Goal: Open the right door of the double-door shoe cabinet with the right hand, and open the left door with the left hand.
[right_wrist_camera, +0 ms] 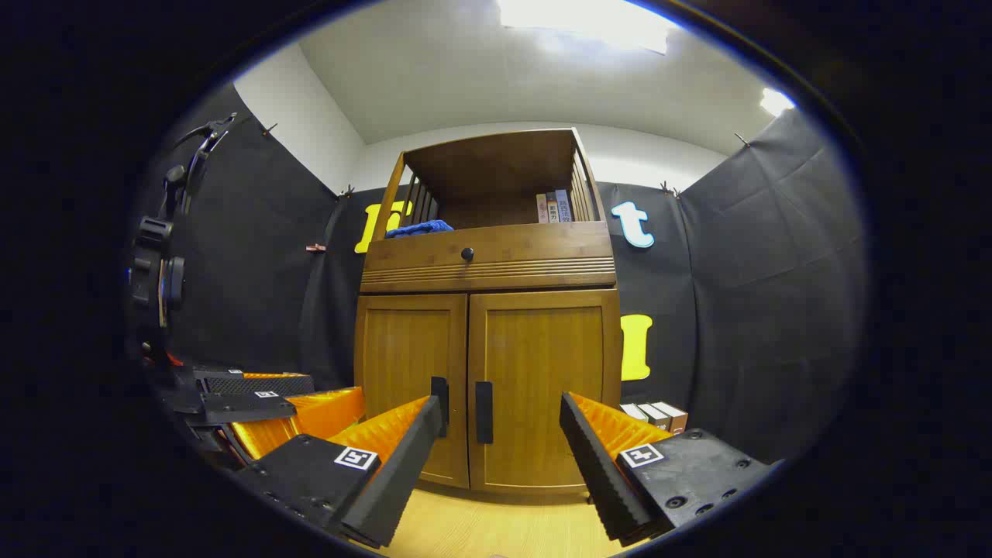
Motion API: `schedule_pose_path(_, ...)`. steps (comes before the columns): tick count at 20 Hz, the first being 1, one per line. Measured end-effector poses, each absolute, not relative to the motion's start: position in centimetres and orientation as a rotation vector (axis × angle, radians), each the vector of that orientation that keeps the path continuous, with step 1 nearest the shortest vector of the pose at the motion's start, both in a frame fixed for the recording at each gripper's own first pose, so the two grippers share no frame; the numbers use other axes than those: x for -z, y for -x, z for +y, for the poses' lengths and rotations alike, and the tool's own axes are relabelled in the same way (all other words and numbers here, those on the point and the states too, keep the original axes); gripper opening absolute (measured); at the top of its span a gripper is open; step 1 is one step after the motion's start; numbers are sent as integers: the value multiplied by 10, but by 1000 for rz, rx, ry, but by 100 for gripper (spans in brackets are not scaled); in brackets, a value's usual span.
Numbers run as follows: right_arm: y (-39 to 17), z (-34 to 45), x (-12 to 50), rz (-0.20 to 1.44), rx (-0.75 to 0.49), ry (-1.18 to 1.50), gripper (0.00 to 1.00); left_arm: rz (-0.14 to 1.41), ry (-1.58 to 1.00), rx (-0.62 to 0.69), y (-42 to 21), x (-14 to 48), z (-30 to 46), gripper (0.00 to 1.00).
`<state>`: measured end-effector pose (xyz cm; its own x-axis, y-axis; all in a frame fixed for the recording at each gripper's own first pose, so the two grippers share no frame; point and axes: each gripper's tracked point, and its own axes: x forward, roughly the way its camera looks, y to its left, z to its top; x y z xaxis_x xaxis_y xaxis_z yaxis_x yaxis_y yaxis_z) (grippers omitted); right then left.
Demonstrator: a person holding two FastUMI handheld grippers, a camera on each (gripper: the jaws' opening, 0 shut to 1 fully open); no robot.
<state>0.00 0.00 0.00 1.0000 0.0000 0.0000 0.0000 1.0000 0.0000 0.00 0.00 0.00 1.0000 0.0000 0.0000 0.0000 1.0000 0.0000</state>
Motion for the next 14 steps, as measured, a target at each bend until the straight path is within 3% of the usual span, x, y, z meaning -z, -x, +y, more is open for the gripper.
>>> schedule_pose_path(1, -1, 0, 1, 2, -4, 1, 97, 7, -1, 4, -1, 2, -2, 96)
schedule_pose_path(6, -1, 4, 7, 14, -18, 12, 97, 29, 1, 21, -4, 4, -7, 87)
schedule_pose_path(7, -1, 5, 7, 15, -17, 14, 97, 35, 3, 26, -5, 6, -8, 92)
schedule_pose_path(10, -3, 3, 9, 13, -21, 10, 97, 45, 13, 33, -7, 6, -9, 92)
schedule_pose_path(11, -3, 4, 8, 11, -25, 8, 97, 44, 13, 27, -7, 6, -7, 87)
schedule_pose_path(14, 0, 8, 4, 2, -48, 17, 97, 46, 18, 14, -6, 7, -6, 92)
